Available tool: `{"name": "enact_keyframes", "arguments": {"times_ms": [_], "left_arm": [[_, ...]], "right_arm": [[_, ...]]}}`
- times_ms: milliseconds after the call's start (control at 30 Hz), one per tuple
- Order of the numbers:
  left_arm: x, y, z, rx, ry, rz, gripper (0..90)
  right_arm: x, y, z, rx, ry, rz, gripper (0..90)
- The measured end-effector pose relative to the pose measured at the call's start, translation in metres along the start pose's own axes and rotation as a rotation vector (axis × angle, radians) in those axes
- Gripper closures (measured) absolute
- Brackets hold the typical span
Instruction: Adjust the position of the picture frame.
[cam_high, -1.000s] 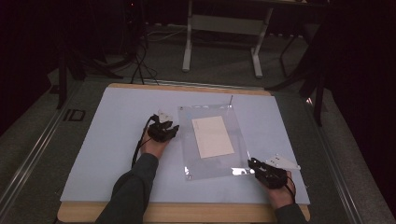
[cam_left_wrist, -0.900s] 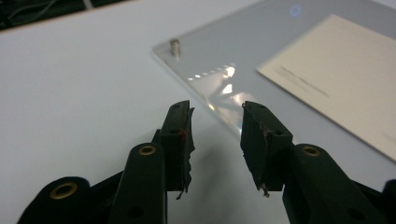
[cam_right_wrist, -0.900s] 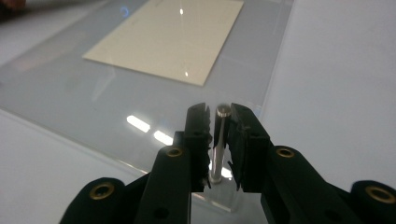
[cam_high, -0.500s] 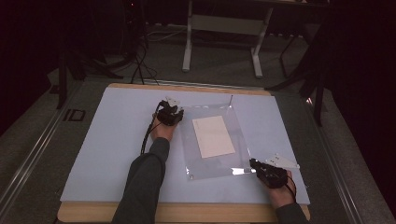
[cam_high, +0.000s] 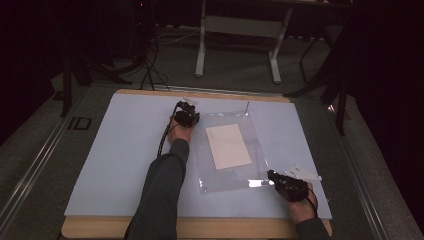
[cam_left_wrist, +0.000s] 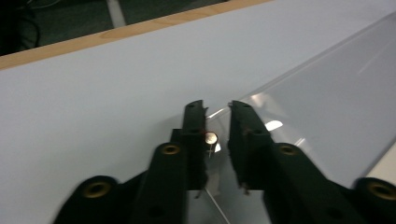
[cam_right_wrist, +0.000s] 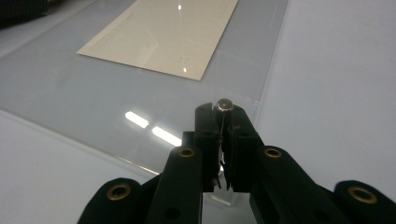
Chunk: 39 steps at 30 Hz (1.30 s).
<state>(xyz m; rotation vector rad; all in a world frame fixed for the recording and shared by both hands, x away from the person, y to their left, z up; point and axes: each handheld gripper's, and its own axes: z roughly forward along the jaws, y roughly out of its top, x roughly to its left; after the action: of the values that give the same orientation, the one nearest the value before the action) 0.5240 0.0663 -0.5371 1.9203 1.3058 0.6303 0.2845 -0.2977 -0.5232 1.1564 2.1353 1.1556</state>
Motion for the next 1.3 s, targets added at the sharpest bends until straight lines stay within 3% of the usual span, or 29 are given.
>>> {"name": "enact_keyframes", "arguments": {"times_ms": [33, 100, 233, 367, 400, 467, 500, 533, 600, 667, 700, 767, 833, 900, 1067, 1167, 1300], "left_arm": [[0.0, 0.0, 0.0, 0.0, 0.0, 0.0, 83.1], [-0.001, 0.0, -0.001, 0.014, 0.023, 0.005, 83.1], [0.0, 0.001, -0.005, 0.039, 0.004, -0.004, 83.3], [0.003, -0.004, -0.015, 0.065, -0.019, 0.029, 84.2], [0.004, -0.007, -0.019, 0.068, -0.01, 0.034, 90.0], [0.007, -0.013, -0.025, 0.073, -0.015, 0.042, 90.0], [0.009, -0.017, -0.026, 0.091, -0.004, 0.068, 90.0], [0.011, -0.022, -0.027, 0.082, -0.006, 0.064, 90.0], [0.017, -0.025, -0.029, 0.052, -0.002, 0.014, 90.0], [0.017, -0.025, -0.029, 0.052, -0.002, 0.014, 90.0], [0.017, -0.021, -0.03, -0.005, -0.025, 0.027, 89.6], [0.016, -0.014, -0.028, -0.031, -0.025, 0.029, 85.1], [0.016, -0.012, -0.027, -0.029, -0.036, 0.019, 84.0], [0.011, -0.006, -0.022, -0.04, -0.041, 0.043, 82.9], [0.008, -0.002, -0.012, -0.011, -0.044, 0.016, 82.1], [0.004, -0.003, -0.007, 0.021, -0.024, 0.035, 82.1], [0.007, -0.003, -0.007, 0.019, -0.046, 0.029, 82.8]], "right_arm": [[0.0, 0.0, 0.0, 0.001, -0.001, 0.0, 85.0], [0.0, 0.0, 0.0, 0.001, 0.001, 0.0, 85.0], [-0.002, 0.0, -0.001, 0.003, 0.001, 0.0, 85.0], [-0.005, 0.0, -0.002, 0.005, -0.004, 0.005, 85.0], [-0.005, 0.0, -0.002, 0.004, 0.0, 0.006, 85.0], [-0.005, 0.0, -0.001, 0.007, -0.005, 0.005, 85.0], [-0.006, 0.001, -0.001, 0.008, -0.006, 0.005, 85.0], [-0.006, 0.0, -0.001, 0.006, -0.005, 0.007, 85.0], [-0.006, 0.0, -0.001, 0.006, -0.007, 0.007, 85.0], [-0.005, 0.001, -0.001, 0.008, -0.007, 0.008, 85.0], [-0.006, 0.0, -0.001, 0.007, -0.007, 0.009, 85.0], [-0.006, 0.001, 0.0, 0.007, -0.005, 0.01, 85.0], [-0.006, 0.0, 0.0, 0.006, -0.002, 0.012, 85.0], [-0.007, 0.0, 0.0, 0.006, 0.002, 0.01, 85.0], [-0.007, 0.0, -0.001, 0.002, 0.006, 0.013, 84.9], [-0.008, 0.0, -0.001, 0.002, 0.008, 0.013, 84.9], [-0.008, 0.0, 0.0, 0.002, 0.007, 0.014, 84.9]]}}
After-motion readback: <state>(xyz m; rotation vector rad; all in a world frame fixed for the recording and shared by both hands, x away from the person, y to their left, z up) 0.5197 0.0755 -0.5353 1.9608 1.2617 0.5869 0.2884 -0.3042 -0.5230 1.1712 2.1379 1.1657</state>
